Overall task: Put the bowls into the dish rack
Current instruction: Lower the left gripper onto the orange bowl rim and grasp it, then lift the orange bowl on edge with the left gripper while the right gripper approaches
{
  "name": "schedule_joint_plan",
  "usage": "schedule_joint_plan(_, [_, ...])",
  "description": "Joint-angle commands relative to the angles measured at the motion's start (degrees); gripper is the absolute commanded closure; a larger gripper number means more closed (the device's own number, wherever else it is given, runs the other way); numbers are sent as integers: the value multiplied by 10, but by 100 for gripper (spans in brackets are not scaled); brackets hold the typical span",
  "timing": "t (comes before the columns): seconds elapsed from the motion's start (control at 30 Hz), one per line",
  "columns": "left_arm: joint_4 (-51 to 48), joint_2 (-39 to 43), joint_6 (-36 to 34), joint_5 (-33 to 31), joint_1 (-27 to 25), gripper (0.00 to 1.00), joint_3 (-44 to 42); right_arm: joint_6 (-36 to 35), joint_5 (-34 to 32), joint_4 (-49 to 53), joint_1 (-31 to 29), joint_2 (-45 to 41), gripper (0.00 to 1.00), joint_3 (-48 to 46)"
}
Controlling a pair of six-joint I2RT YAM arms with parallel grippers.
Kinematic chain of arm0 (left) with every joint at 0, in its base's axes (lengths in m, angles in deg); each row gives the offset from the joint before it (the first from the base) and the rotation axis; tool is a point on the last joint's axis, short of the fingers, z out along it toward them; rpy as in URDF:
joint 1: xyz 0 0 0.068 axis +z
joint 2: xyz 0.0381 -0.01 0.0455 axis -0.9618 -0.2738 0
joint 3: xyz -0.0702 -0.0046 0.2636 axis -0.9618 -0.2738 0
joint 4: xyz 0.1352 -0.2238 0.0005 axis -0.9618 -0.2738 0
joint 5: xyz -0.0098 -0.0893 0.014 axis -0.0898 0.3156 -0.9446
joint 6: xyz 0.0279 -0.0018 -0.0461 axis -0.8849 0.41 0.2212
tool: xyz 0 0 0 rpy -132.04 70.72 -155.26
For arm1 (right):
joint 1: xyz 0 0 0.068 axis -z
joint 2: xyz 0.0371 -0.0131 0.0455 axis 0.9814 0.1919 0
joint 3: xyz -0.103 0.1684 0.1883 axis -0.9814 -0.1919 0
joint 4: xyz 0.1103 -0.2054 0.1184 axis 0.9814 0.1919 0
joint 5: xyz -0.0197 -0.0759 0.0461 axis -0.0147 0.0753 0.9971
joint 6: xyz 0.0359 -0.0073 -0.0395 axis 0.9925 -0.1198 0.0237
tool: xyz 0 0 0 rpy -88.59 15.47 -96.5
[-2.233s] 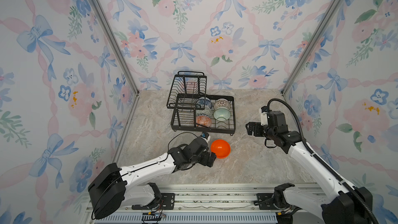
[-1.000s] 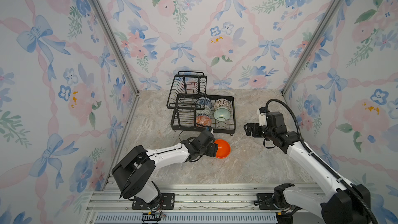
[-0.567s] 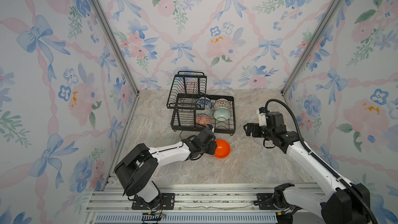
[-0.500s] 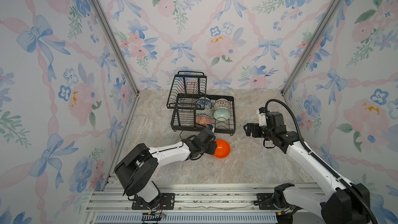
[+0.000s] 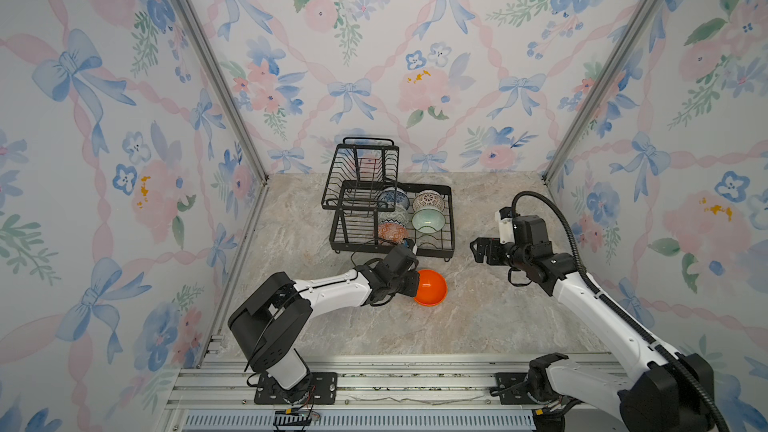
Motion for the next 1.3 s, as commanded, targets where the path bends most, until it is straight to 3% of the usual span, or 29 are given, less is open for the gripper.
schedule_joint_plan(0.0, [2,-13,-7,9,3,71,-3,-3,-1,6,5,4,3,1])
schedule_joint_plan(0.3, [0,-29,-7,9,3,76,-9,-3,-1,7,5,5,3,1])
schedule_joint_plan(0.63, [-1,-24,-13,9,0,100,0,-4,-3,16,5,0,3,4])
schedule_joint_plan(1.27, [9,-15,-88,-83,-20,100,81,2,7,62,-11,-40,3,35])
